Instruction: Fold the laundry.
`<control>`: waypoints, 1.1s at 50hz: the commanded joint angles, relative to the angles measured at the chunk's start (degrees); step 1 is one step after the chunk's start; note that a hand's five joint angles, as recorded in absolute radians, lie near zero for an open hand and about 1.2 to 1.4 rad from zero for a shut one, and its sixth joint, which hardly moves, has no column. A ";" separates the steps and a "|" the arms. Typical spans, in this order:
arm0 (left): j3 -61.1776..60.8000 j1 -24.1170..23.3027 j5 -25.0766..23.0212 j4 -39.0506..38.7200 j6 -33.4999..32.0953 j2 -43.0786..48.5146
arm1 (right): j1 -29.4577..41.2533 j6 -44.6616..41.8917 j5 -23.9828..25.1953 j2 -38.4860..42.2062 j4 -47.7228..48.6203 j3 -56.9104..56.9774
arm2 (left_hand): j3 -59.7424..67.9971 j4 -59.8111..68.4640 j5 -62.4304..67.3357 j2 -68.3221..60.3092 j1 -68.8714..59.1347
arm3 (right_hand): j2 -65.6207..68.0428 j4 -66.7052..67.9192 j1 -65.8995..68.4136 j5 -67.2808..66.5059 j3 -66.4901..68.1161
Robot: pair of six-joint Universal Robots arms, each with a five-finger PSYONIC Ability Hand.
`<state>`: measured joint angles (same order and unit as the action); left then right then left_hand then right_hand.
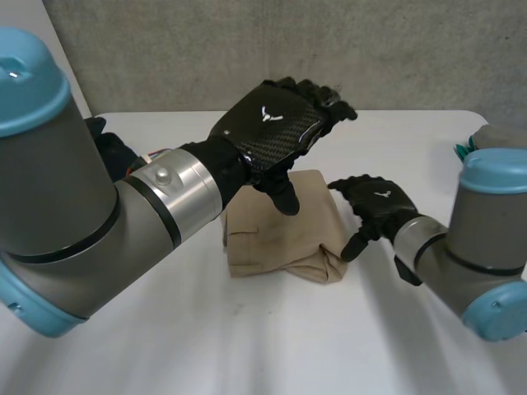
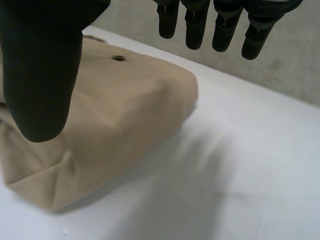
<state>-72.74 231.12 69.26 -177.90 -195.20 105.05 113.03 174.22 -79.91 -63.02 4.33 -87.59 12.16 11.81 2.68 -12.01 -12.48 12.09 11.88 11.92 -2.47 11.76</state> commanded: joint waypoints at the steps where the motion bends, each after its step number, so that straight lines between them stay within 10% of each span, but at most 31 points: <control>1: 0.15 -0.15 -0.01 -0.08 1.57 -1.60 | 10.27 -16.79 -4.11 1.93 2.08 -0.65 | -2.16 -1.81 -2.68 2.01 2.48 | -2.09 -1.88 -1.92 2.47 -1.76; 10: 0.06 0.29 -0.01 -0.08 1.75 -1.34 | 15.99 -23.22 -13.77 10.02 17.28 1.02 | -2.16 -1.81 -2.68 2.01 2.48 | -2.09 -1.88 -1.92 2.47 -1.76; 31: 0.06 0.91 -0.80 -0.17 1.84 -1.17 | 14.94 -21.21 -14.04 19.08 26.78 6.47 | -2.16 -1.81 -2.68 2.01 2.48 | -2.09 -1.88 -1.92 2.47 -1.76; 34: 0.15 1.00 -0.88 -0.26 1.84 -1.08 | 14.41 -19.45 -13.96 19.34 27.48 7.17 | -2.16 -1.81 -2.68 2.01 2.48 | 6.78 6.99 6.95 -6.41 7.12; 38: 0.15 1.09 -0.89 -0.17 1.84 -0.64 | 12.83 -16.03 -12.12 20.22 28.10 8.58 | -2.16 -1.81 -2.68 2.01 2.48 | 67.83 68.04 68.00 -67.45 68.16; 55: 0.67 3.28 -0.89 -0.17 2.36 -1.16 | 5.01 -10.39 -6.04 15.56 32.67 15.43 | -2.16 -1.81 -2.68 2.01 2.48 | 67.91 68.12 68.08 -67.53 68.24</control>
<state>-72.34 233.37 68.38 -178.07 -193.32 104.30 121.05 162.51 -86.02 -45.74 36.22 -76.60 12.16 11.81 2.68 -12.01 -12.48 65.37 67.60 58.14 -51.98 65.54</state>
